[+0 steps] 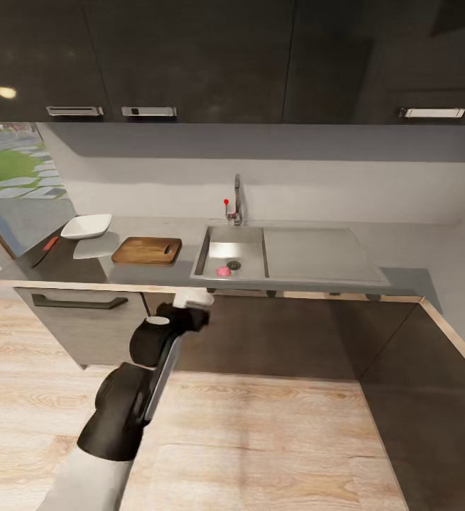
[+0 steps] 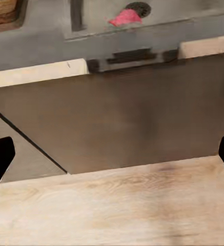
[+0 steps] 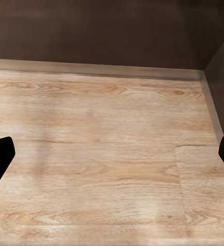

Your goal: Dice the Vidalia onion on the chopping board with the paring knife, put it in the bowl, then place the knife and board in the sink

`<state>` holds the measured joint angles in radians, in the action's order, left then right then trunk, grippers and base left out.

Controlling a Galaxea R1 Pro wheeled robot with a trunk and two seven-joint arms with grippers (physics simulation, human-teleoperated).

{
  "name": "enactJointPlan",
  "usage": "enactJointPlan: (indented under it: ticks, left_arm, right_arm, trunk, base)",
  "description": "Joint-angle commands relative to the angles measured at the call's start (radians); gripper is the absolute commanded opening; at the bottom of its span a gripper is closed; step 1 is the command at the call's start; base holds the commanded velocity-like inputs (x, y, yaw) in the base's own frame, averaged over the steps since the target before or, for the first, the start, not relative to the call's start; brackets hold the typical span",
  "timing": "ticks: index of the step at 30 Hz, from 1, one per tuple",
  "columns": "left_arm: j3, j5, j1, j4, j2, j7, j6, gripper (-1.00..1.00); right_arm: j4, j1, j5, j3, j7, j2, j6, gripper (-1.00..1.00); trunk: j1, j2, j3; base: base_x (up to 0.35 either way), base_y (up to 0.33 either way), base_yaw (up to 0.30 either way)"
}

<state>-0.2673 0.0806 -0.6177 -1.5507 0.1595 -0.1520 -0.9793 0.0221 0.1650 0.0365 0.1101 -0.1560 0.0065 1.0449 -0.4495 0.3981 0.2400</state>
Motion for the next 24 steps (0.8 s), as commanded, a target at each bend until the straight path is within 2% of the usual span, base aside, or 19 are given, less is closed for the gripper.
enactJointPlan:
  ticks: [1,2,3,4,5,8,10,11,16,20,24]
  left_arm:
    - [-0.001,-0.027,-0.041,0.001,0.000,0.002,-0.011,1.00]
    - [-0.001,-0.080,-0.106,0.007,0.001,0.000,-0.019,1.00]
    - [-0.001,-0.116,-0.162,0.022,0.001,-0.001,-0.024,1.00]
    - [0.000,-0.129,-0.188,0.034,0.001,-0.002,-0.026,1.00]
    - [0.000,-0.148,-0.237,0.064,0.001,-0.002,-0.029,1.00]
    - [0.000,-0.169,-0.324,0.139,0.001,-0.003,-0.030,1.00]
    - [0.002,-0.178,-0.395,0.232,0.002,-0.003,-0.030,1.00]
    - [0.005,-0.183,-0.455,0.329,0.001,-0.003,-0.029,1.00]
    - [0.007,-0.202,-0.480,0.372,0.000,0.001,-0.030,1.00]
    - [0.006,-0.288,-0.485,0.346,-0.005,0.004,-0.031,1.00]
    - [-0.002,-0.326,-0.488,0.278,-0.015,0.005,-0.032,1.00]
  right_arm:
    - [-0.001,0.001,0.003,0.009,-0.007,0.000,0.002,1.00]
    - [-0.001,0.001,0.003,0.008,-0.007,0.000,0.002,1.00]
    - [-0.001,0.001,0.003,0.008,-0.007,0.000,0.002,1.00]
    - [-0.001,0.001,0.003,0.008,-0.007,0.000,0.002,1.00]
    - [-0.001,0.001,0.003,0.009,-0.007,0.000,0.002,1.00]
    - [-0.001,0.001,0.002,0.009,-0.007,0.001,0.002,1.00]
    - [-0.001,0.001,0.002,0.009,-0.007,0.001,0.002,1.00]
    - [-0.001,0.001,0.002,0.008,-0.007,0.000,0.002,1.00]
    - [-0.001,0.001,0.002,0.009,-0.007,0.001,0.002,1.00]
    - [-0.001,0.001,0.002,0.009,-0.007,0.000,0.002,1.00]
    - [-0.001,0.001,0.002,0.008,-0.008,0.000,0.002,1.00]
  trunk:
    - [0.000,0.002,0.002]
    - [0.000,0.002,0.002]
    - [0.000,0.002,0.002]
    - [0.000,0.002,0.002]
    - [0.000,0.002,0.002]
    - [0.000,0.002,0.002]
    - [0.000,0.002,0.002]
    - [0.000,0.002,0.002]
    - [0.000,0.002,0.002]
    - [0.000,0.002,0.002]
    - [0.000,0.002,0.002]
  base:
    - [0.000,0.000,0.000]
    - [0.000,0.000,0.000]
    - [0.000,0.000,0.000]
    - [0.000,0.000,0.000]
    - [0.000,0.000,0.000]
    - [0.000,0.000,0.000]
    - [0.000,0.000,0.000]
    - [0.000,0.000,0.000]
    - [0.000,0.000,0.000]
    - [0.000,0.000,0.000]
    - [0.000,0.000,0.000]
